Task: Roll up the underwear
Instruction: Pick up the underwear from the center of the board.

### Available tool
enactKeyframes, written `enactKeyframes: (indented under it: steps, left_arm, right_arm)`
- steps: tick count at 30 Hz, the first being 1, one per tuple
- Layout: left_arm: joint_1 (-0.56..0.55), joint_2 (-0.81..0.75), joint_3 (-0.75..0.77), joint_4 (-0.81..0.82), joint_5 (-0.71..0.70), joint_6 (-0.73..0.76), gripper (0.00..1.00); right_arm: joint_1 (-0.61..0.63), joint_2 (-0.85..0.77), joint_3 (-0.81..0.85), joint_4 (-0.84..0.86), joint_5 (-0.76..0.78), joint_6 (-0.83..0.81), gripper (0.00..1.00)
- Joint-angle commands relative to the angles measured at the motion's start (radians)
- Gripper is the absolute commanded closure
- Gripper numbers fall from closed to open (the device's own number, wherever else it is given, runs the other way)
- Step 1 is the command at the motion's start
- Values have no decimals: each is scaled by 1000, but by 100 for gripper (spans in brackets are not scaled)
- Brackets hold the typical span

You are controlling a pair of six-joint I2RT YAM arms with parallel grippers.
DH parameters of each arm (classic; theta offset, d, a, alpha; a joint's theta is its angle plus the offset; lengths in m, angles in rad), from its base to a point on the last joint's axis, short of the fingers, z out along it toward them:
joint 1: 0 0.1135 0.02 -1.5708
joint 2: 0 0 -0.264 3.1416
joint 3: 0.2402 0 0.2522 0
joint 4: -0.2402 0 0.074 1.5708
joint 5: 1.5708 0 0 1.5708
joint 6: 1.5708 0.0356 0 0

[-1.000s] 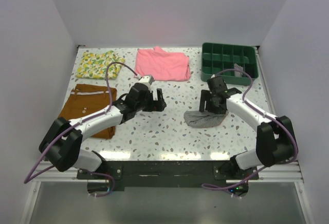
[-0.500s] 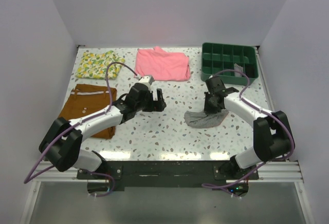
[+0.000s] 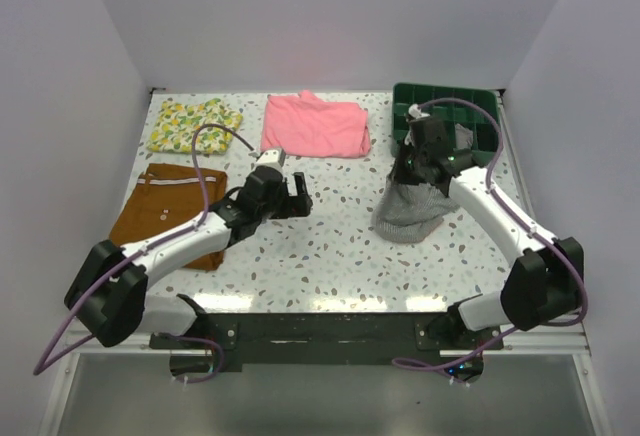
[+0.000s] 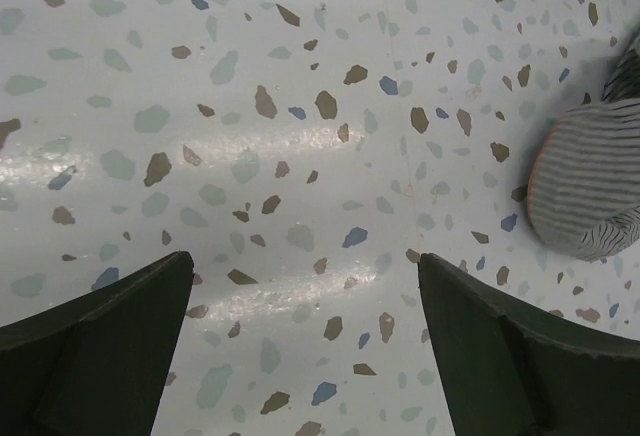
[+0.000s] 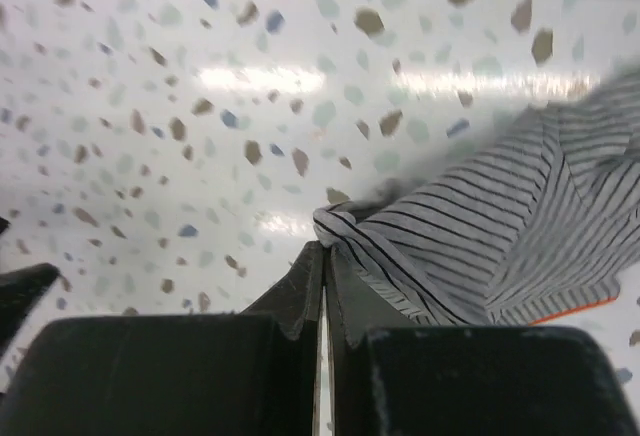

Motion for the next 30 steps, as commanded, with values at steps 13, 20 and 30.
enactKeyframes:
  steps: [13, 20, 30]
  left_arm:
    - [1, -172, -13, -104, -250, -55, 0]
    - [12, -158, 30, -162, -294, -75, 0]
    - [132, -83, 159, -210, -131, 22, 0]
  right_arm:
    - [2, 33, 351, -25, -33, -25, 100]
    - [36, 14, 405, 5, 12, 3, 100]
    - [39, 145, 684, -134, 194, 32, 100]
